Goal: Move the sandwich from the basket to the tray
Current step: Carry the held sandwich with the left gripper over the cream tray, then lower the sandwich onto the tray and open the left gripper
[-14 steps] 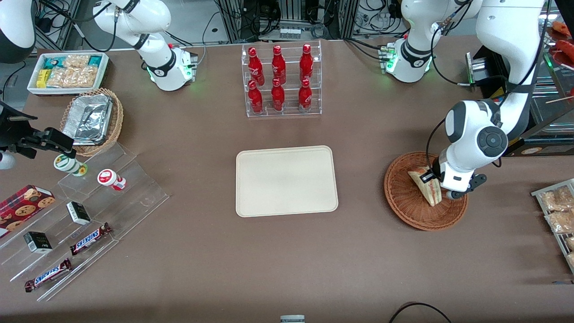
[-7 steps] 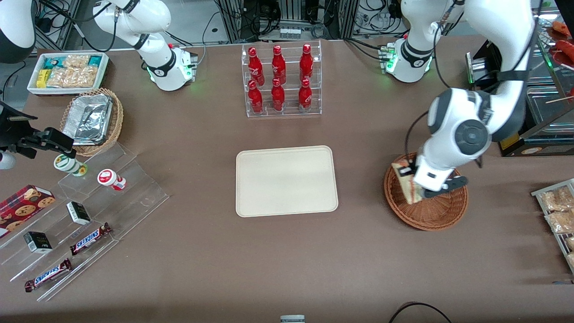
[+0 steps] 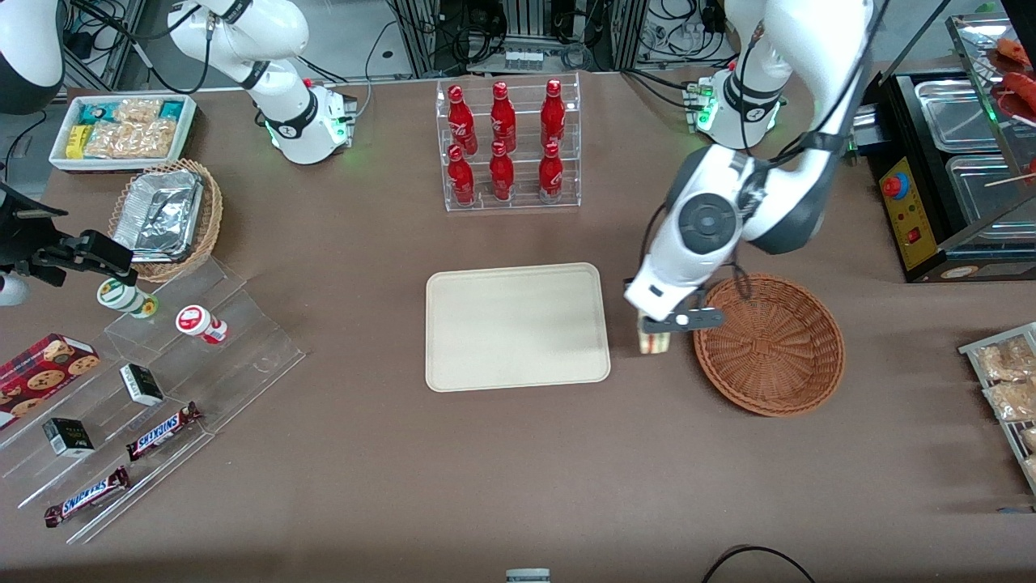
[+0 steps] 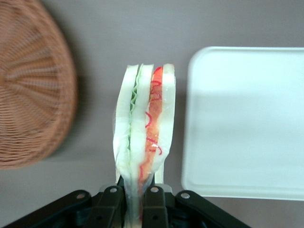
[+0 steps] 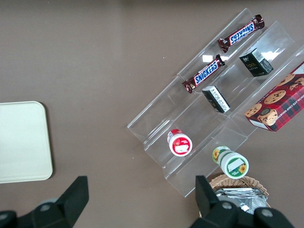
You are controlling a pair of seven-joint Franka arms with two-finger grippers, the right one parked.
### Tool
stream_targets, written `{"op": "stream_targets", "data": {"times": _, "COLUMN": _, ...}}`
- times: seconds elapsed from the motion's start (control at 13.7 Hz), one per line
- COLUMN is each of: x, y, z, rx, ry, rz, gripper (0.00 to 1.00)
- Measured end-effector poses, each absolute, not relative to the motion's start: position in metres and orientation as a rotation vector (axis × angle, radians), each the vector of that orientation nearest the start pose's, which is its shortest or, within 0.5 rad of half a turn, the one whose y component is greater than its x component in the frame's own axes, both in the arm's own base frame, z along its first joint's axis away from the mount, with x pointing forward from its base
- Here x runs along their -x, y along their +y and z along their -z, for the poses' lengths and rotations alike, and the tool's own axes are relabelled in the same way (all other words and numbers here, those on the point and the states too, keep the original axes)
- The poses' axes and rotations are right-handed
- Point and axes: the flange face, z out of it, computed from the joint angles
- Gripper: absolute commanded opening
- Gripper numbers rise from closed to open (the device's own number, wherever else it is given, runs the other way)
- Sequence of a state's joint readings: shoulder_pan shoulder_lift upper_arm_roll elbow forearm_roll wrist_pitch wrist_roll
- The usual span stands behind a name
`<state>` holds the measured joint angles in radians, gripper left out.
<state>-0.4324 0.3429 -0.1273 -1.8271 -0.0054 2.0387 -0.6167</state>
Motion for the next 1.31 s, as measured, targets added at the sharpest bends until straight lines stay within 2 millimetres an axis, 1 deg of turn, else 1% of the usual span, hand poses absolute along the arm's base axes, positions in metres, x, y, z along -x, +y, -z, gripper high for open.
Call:
{"op": "stream_targets", "data": {"times": 0.29, "x": -0.52, "y": -0.406, "z": -0.323, "rx": 3.131, "ry": -0.13, "rz": -0.215, "gripper": 0.0}}
{"op": "stream_targets", "data": {"times": 0.44, "x": -0.515, "y": -0.442, "z": -0.313, "rx": 3.143, "ry": -0.149, "rz": -0.217, "gripper": 0.0}}
{"op": "stream_targets", "data": {"times": 0.58, "x": -0.506, "y": -0.474, "z": -0.299, "rx": 3.143, "ry": -0.164, "rz": -0.224, "gripper": 0.0}}
{"op": "stream_targets", "data": {"times": 0.73, "x": -0.5, "y": -0.499, "z": -0.286, "rx": 3.141, "ry": -0.191, "rz": -0.228, "gripper": 0.0}}
{"op": "stream_targets", "data": {"times": 0.8, "x": -0.498, "y": -0.509, "z": -0.281, "rx": 3.144, "ry": -0.198, "rz": -0.227, "gripper": 0.0}}
{"op": "stream_targets", "data": {"times": 0.95, "x": -0.498, "y": -0.521, "z": -0.271, "rx": 3.146, "ry": -0.206, "rz": -0.23, "gripper": 0.0}}
{"op": "stream_targets", "data": {"times": 1.09, "x": -0.5, "y": -0.526, "z": -0.265, "rx": 3.147, "ry": -0.209, "rz": -0.232, "gripper": 0.0}}
{"op": "stream_targets", "data": {"times": 1.31, "x": -0.501, "y": -0.526, "z": -0.258, "rx": 3.142, "ry": -0.213, "rz": -0.239, "gripper": 0.0}}
